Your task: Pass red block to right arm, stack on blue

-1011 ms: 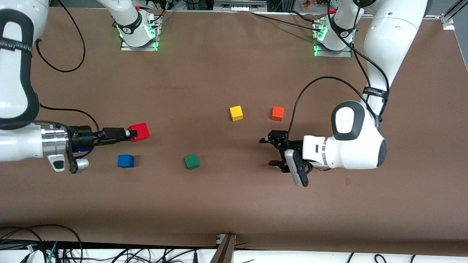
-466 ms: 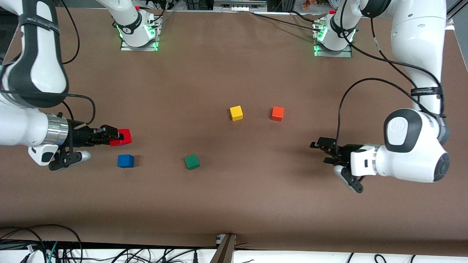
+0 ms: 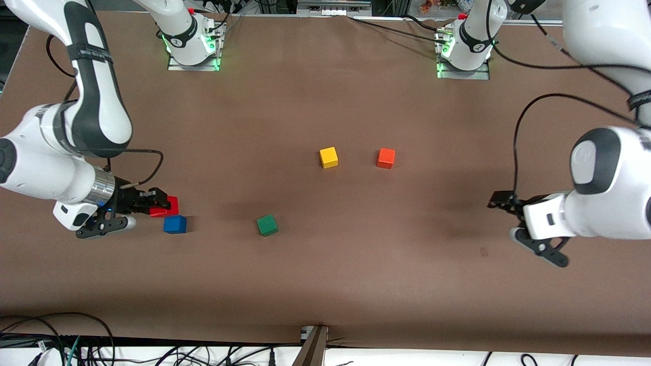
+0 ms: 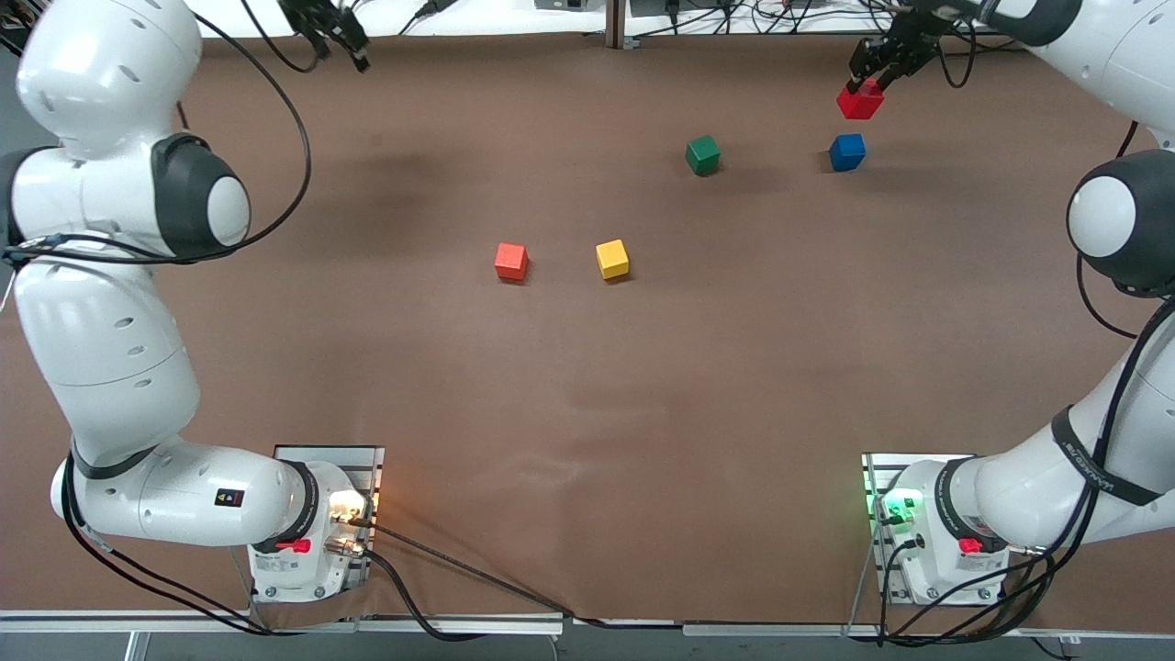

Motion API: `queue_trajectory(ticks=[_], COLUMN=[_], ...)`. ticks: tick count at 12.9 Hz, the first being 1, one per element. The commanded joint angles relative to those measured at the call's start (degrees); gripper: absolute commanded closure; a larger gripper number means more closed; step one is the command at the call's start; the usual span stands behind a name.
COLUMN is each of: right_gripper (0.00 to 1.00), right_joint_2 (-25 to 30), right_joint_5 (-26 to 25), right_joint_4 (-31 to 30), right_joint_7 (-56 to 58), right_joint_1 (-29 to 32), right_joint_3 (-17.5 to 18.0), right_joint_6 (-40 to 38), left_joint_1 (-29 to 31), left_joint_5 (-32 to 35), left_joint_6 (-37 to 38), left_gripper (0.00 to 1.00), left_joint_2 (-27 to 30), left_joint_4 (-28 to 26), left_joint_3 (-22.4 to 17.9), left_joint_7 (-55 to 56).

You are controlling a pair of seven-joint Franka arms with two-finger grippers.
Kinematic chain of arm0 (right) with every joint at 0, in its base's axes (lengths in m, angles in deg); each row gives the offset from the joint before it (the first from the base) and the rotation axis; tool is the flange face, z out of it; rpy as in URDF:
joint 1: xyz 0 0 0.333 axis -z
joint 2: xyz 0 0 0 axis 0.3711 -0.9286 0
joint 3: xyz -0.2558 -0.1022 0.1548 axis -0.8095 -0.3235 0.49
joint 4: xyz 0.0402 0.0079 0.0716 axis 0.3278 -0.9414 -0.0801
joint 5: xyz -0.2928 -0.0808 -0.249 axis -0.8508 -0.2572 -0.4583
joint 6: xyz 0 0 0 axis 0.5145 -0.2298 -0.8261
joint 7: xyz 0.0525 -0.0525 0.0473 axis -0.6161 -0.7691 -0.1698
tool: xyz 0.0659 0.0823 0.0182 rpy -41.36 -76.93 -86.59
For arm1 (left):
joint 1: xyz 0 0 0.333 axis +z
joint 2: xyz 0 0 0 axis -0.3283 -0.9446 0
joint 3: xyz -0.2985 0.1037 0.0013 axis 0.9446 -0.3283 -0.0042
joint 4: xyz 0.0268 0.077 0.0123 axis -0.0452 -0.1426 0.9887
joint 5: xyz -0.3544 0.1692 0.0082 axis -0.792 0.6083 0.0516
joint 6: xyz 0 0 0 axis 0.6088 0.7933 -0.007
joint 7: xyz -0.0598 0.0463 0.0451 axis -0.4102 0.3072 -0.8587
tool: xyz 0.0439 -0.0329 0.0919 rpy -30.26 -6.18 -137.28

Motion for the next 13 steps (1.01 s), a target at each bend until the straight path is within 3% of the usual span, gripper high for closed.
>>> queue_trajectory(ticks=[1,5,8,11,13], right_gripper=[0.91,0.91,0.91,0.91,0.91], right_joint_2=[0.04,-3.92,-4.71,-5.24,-5.85], right_joint_5=[-4.68,-5.74,-6.01,-6.01,-6.62], right_joint_4=[-5.0,-4.65,-4.74,-4.74,-4.56], right_joint_7=[-1.96,-4.06,-4.16,-4.16,-4.16], right_joint_1=[-0.66,-0.66,-0.57,-0.57,-0.57], right_joint_3=[-0.12,-0.39,-0.39,-0.47,-0.56], right_joint_6=[7.87,13.07,14.04,14.22,14.31], left_joint_1=[2.1,5.8,6.42,10.27,11.26], left_joint_5=[4.62,6.38,6.92,7.01,8.57], left_joint_6=[0.68,0.06,0.58,1.12,1.03], left_gripper=[0.0,0.0,0.0,0.0,0.0], left_joint_2=[7.7,20.08,27.21,33.11,33.21], left_joint_4=[-3.44,-12.75,-21.19,-29.1,-29.56], left_joint_3=[-0.45,-0.45,0.16,6.55,8.77], left_joint_7=[0.71,2.89,14.65,23.62,24.53])
